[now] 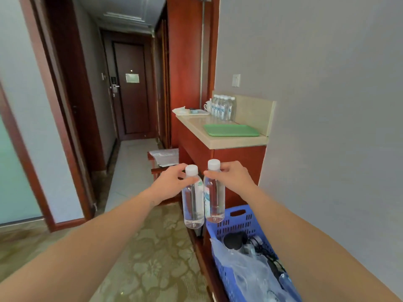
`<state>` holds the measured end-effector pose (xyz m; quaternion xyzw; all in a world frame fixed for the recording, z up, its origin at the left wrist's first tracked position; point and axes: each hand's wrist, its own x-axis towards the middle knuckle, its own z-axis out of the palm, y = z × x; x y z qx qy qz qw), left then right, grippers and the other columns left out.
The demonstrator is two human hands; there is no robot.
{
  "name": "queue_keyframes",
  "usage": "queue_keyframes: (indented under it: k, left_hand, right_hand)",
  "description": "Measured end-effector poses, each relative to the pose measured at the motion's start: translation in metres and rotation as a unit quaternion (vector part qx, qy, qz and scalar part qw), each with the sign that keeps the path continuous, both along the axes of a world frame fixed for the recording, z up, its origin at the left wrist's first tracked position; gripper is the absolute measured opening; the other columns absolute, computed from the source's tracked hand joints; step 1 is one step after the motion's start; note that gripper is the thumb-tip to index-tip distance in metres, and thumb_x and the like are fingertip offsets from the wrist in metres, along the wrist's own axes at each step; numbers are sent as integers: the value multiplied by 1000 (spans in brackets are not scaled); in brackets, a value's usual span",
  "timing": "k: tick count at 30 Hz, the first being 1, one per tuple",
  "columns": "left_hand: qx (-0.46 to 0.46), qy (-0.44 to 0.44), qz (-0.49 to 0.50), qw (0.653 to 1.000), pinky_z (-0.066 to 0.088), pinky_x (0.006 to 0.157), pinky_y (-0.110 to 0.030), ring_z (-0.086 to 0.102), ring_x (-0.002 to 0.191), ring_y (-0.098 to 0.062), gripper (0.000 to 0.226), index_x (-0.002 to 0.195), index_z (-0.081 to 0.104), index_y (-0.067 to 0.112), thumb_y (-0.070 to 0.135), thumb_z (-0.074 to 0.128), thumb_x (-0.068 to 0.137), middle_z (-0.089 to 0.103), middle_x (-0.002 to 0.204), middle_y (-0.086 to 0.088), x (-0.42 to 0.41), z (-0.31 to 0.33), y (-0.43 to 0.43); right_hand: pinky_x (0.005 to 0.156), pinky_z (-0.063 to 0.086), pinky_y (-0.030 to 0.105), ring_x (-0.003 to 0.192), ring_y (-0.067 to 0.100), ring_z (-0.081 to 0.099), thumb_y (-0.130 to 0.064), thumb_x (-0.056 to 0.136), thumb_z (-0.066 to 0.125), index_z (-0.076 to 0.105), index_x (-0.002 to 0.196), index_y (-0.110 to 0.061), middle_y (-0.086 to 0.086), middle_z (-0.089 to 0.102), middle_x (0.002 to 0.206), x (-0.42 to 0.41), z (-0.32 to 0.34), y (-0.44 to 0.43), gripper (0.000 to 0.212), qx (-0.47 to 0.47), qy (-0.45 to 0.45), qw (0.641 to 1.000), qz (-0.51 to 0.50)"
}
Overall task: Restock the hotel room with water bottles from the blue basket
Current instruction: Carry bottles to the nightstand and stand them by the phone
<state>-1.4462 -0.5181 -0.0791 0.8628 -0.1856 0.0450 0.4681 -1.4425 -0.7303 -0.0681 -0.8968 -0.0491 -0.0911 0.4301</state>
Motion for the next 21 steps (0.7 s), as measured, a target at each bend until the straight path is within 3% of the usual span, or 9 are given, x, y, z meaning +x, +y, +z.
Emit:
queue_keyframes:
  k: [5, 8, 11, 14, 17, 21]
  left_hand:
    - [4, -19, 74, 997, 47, 90, -31, 61, 106, -11, 22, 110, 65, 32, 39, 69, 89, 69, 108, 9, -35, 8, 59]
    - [14, -14, 109, 994, 47, 99, -41, 62, 107, -16, 26, 113, 65, 27, 39, 68, 90, 70, 108, 5, -61, 13, 96]
    - [28, -13, 151, 988, 46, 101, -42, 62, 105, -16, 25, 111, 65, 27, 39, 68, 90, 70, 104, 5, -90, 14, 137]
    - [31, -5, 189, 981, 46, 98, -38, 63, 103, -13, 26, 111, 64, 27, 42, 67, 90, 70, 103, 6, -121, 14, 175]
    - [41, -9, 231, 972, 48, 92, -34, 63, 100, -13, 30, 113, 64, 25, 42, 67, 89, 70, 102, 5, -155, 18, 215]
    - [33, -13, 283, 958, 51, 87, -31, 65, 98, -10, 31, 113, 65, 24, 41, 69, 88, 70, 103, 6, -204, 21, 267]
  right_hand:
    - [92, 49, 35, 106, 13, 60, -61, 70, 76, 77, 102, -35, -9, 71, 107, -10, 8, 64, 41, 18, -8, 998, 55]
    - [77, 48, 27, 91, 6, 60, -58, 70, 77, 77, 94, -36, -18, 66, 89, -21, 12, 106, 33, 33, -6, 995, 95]
    - [64, 44, 23, 81, 2, 58, -57, 71, 77, 78, 96, -32, -16, 65, 84, -36, 15, 149, 35, 29, -7, 991, 133]
    - [79, 56, 34, 86, 8, 63, -55, 71, 78, 77, 100, -29, -11, 70, 89, -52, 17, 194, 39, 35, 2, 985, 170]
    - [88, 56, 42, 95, 13, 65, -58, 69, 79, 77, 100, -29, -8, 71, 94, -70, 19, 241, 42, 31, 6, 979, 202]
    - [91, 52, 39, 105, 16, 63, -60, 69, 77, 77, 106, -29, -9, 72, 101, -101, 22, 302, 49, 36, 1, 965, 258]
